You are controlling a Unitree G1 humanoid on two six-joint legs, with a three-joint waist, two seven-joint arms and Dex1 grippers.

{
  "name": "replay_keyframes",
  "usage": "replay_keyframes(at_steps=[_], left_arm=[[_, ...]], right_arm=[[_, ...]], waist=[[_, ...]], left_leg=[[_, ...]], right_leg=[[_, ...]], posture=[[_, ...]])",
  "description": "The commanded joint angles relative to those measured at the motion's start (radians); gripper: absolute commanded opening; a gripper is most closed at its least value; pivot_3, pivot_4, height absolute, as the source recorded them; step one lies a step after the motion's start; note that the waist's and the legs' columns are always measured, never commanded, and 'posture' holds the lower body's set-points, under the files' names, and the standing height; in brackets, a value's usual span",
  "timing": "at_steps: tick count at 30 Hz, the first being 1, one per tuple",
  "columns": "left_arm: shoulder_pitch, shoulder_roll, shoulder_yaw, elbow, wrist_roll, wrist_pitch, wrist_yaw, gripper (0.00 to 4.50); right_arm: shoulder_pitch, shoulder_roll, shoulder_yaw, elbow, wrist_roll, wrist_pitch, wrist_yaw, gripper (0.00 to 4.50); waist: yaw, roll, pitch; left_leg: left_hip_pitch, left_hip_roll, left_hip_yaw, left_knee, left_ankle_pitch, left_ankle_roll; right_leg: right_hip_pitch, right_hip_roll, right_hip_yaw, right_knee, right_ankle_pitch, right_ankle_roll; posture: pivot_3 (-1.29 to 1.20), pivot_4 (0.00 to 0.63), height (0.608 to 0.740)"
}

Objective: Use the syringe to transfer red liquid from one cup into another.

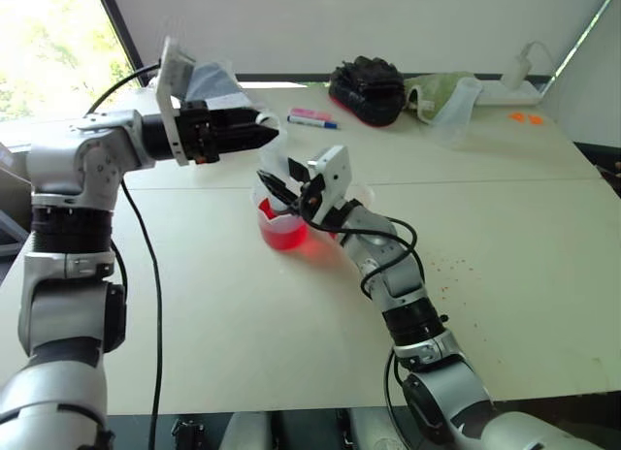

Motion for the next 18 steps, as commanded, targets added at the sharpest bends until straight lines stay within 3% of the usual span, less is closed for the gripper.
replay_keyframes(at_steps=[1,8,11,15,16,18], left_arm=[[-0.046,-0.001,0.01,0.005,0.008,-0.023,-0.011,2.83],[-0.058,-0.02,0.01,0.017,0.021,-0.034,-0.018,2.83],[-0.054,-0.021,0.007,0.012,0.022,-0.033,-0.021,1.99],[-0.043,-0.019,-0.001,-0.003,0.024,-0.029,-0.029,0.27],[-0.041,-0.019,-0.001,-0.004,0.025,-0.029,-0.03,0.02],[-0.039,-0.018,-0.004,-0.008,0.028,-0.027,-0.032,0.02]], right_arm=[[-0.006,0.009,0.003,-0.043,-0.002,-0.027,-0.001,1.37],[-0.002,0.007,0.005,-0.045,-0.004,-0.027,-0.004,1.37],[-0.001,0.006,0.006,-0.047,-0.004,-0.026,-0.003,1.37],[0.0,0.005,0.006,-0.047,-0.003,-0.027,-0.003,1.37],[0.0,0.005,0.006,-0.047,-0.003,-0.027,-0.003,1.37],[0.0,0.006,0.006,-0.046,-0.003,-0.028,-0.003,1.37]], waist=[[-0.001,0.0,0.0],[-0.001,0.0,0.0],[-0.001,0.0,0.0],[-0.001,0.0,0.0],[-0.002,0.0,0.0],[-0.001,0.0,0.0]], left_leg=[[0.0,0.0,0.0,0.0,0.0,0.0],[0.0,0.0,0.0,0.0,0.0,0.0],[0.0,0.0,0.0,0.0,0.0,0.0],[0.0,0.0,0.0,0.0,0.0,0.0],[0.0,0.0,0.0,0.0,0.0,0.0],[0.0,0.0,0.0,0.0,0.0,0.0]], right_leg=[[0.0,0.0,0.0,0.0,0.0,0.0],[0.0,0.0,0.0,0.0,0.0,0.0],[0.0,0.0,0.0,0.0,0.0,0.0],[0.0,0.0,0.0,0.0,0.0,0.0],[0.0,0.0,0.0,0.0,0.0,0.0],[0.0,0.0,0.0,0.0,0.0,0.0]], posture=[[0.0,0.15,0.711],[0.0,0.15,0.711],[0.0,0.15,0.711],[0.0,0.15,0.711],[0.0,0.15,0.711],[0.0,0.15,0.711]])
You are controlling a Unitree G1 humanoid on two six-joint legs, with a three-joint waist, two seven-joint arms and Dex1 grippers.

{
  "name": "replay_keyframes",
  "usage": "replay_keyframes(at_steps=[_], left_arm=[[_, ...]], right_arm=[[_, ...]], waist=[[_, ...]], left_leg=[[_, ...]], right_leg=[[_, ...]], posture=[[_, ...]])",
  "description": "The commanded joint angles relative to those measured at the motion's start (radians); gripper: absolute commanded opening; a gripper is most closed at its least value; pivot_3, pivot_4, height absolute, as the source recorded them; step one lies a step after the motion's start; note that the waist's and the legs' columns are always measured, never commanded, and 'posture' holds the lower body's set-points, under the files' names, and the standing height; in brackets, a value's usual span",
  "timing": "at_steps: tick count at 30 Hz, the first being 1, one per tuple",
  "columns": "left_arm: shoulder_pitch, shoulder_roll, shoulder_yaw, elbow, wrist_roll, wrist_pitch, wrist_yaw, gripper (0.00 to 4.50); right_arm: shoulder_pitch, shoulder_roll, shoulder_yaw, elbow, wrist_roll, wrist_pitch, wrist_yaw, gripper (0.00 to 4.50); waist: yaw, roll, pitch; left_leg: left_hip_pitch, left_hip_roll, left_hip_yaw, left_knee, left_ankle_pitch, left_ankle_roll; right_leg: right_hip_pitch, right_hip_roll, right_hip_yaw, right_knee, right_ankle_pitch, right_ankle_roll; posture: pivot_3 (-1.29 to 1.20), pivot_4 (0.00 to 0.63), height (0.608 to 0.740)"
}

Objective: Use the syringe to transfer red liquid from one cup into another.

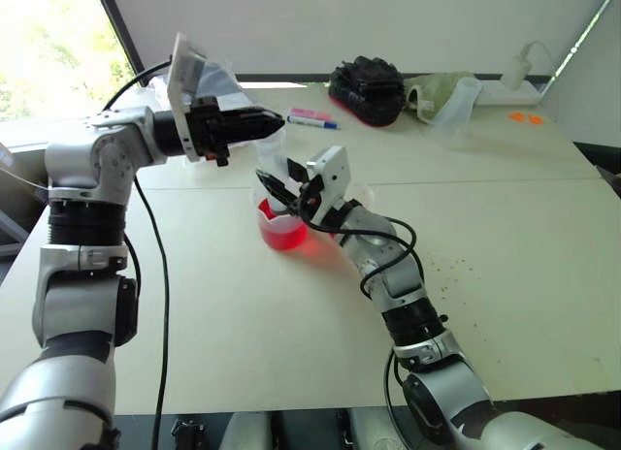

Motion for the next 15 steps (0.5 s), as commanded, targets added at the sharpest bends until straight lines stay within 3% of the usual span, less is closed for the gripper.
replay_keyframes(at_steps=[1,15], left_arm=[[-0.014,0.011,-0.005,-0.034,0.004,-0.001,-0.013,0.02],[-0.059,0.004,0.005,-0.033,0.013,-0.006,-0.009,0.02]], right_arm=[[-0.002,0.007,0.0,-0.044,-0.001,-0.027,-0.001,1.37],[0.001,0.012,0.002,-0.041,-0.004,-0.029,-0.007,1.37]], waist=[[0.0,0.0,0.0],[0.0,0.0,0.0]], left_leg=[[0.0,0.0,0.0,0.0,0.0,0.0],[0.0,0.0,0.0,0.0,0.0,0.0]], right_leg=[[0.0,0.0,0.0,0.0,0.0,0.0],[0.0,0.0,0.0,0.0,0.0,0.0]], posture=[[0.0,0.15,0.711],[0.0,0.15,0.711]])
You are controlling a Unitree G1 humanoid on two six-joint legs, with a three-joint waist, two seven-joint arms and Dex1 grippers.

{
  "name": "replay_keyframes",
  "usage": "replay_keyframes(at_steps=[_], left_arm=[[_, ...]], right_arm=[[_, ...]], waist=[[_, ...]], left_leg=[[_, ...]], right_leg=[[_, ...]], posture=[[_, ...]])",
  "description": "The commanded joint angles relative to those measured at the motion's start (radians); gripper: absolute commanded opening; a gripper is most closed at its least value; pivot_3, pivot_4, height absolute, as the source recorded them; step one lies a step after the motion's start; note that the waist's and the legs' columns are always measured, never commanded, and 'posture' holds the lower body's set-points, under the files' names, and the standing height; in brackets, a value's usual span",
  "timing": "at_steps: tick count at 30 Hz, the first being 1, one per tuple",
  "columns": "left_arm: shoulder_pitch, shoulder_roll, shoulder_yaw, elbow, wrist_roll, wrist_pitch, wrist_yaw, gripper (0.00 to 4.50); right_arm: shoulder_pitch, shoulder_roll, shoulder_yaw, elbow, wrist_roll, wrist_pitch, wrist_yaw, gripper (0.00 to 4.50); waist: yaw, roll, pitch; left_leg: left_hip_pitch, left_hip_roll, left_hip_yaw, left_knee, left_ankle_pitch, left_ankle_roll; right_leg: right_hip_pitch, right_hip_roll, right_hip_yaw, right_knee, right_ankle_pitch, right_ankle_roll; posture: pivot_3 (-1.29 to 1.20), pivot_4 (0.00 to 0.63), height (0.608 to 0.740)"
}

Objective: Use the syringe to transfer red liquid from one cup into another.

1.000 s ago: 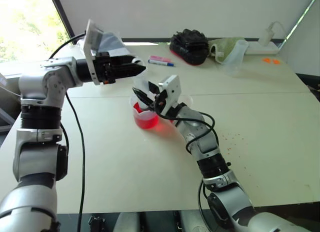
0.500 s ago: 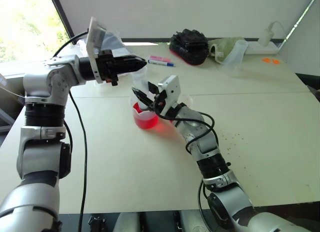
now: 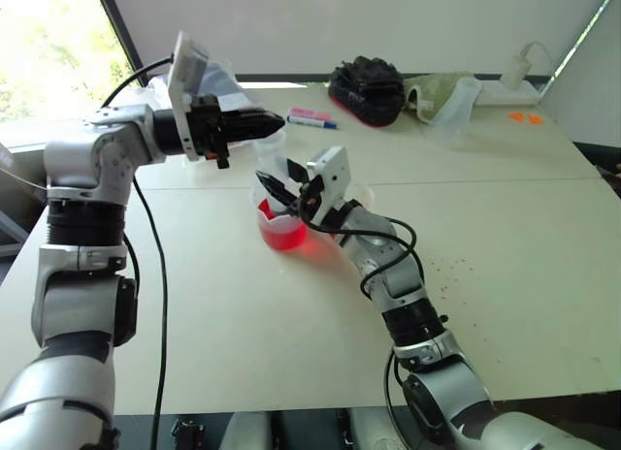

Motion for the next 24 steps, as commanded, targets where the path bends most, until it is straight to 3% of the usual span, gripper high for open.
replay_keyframes(at_steps=[1,24], left_arm=[[-0.056,0.003,0.013,-0.017,-0.008,-0.007,-0.005,0.02],[-0.135,-0.012,0.031,0.046,0.001,-0.034,-0.002,0.02]], right_arm=[[0.002,0.011,0.003,-0.041,-0.004,-0.028,-0.005,1.37],[0.049,0.006,0.036,-0.04,-0.014,-0.037,0.0,1.37]], waist=[[0.0,0.0,0.0],[0.001,0.0,0.0]], left_leg=[[0.0,0.0,0.0,0.0,0.0,0.0],[0.0,0.0,0.0,0.0,0.0,0.0]], right_leg=[[0.0,0.0,0.0,0.0,0.0,0.0],[0.0,0.0,0.0,0.0,0.0,0.0]], posture=[[0.0,0.15,0.711],[0.0,0.15,0.711]])
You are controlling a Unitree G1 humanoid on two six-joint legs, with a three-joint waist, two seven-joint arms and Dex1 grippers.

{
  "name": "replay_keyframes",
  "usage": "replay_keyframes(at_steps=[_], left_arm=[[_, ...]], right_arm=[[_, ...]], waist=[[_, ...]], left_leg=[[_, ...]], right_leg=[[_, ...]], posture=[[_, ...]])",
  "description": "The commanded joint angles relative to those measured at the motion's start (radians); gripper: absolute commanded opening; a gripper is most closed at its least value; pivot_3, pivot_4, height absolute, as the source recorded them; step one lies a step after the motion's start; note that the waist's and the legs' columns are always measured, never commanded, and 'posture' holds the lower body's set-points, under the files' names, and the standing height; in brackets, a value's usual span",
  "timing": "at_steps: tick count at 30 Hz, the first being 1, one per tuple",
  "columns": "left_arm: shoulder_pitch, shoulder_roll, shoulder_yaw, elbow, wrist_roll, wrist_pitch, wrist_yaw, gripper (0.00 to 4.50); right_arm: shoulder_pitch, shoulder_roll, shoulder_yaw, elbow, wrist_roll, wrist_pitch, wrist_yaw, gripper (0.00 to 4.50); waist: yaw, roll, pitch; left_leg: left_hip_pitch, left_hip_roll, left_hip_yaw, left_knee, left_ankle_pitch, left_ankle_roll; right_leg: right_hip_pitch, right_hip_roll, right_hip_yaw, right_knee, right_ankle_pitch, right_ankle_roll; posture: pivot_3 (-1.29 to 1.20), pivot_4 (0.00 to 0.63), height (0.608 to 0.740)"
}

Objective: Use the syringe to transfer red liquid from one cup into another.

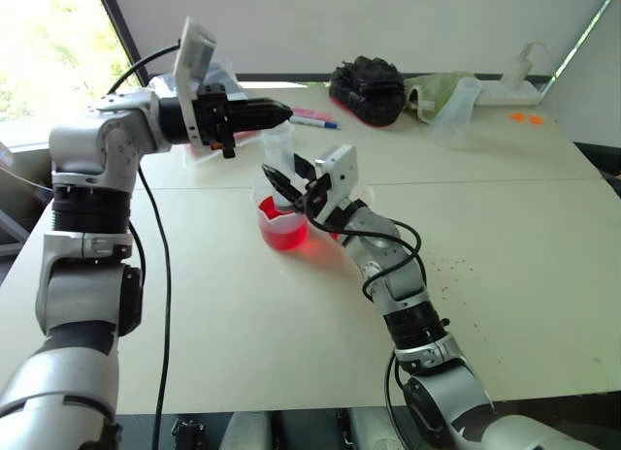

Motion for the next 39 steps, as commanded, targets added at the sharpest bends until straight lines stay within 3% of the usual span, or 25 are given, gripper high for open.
replay_keyframes(at_steps=[1,39], left_arm=[[-0.073,0.009,0.048,-0.013,-0.011,-0.036,0.01,0.02],[-0.135,0.016,0.052,0.065,0.019,-0.086,-0.008,0.02]], right_arm=[[0.021,0.006,0.038,-0.017,-0.014,-0.001,0.023,1.37],[0.057,0.011,0.056,-0.01,-0.02,0.001,0.027,1.37]], waist=[[0.0,0.0,0.0],[0.0,0.0,0.0]], left_leg=[[0.0,0.0,0.0,0.0,0.0,0.0],[0.0,0.0,0.0,0.0,0.0,0.0]], right_leg=[[0.0,0.0,0.0,0.0,0.0,0.0],[0.0,0.0,0.0,0.0,0.0,0.0]], posture=[[0.0,0.15,0.711],[0.0,0.15,0.711]])
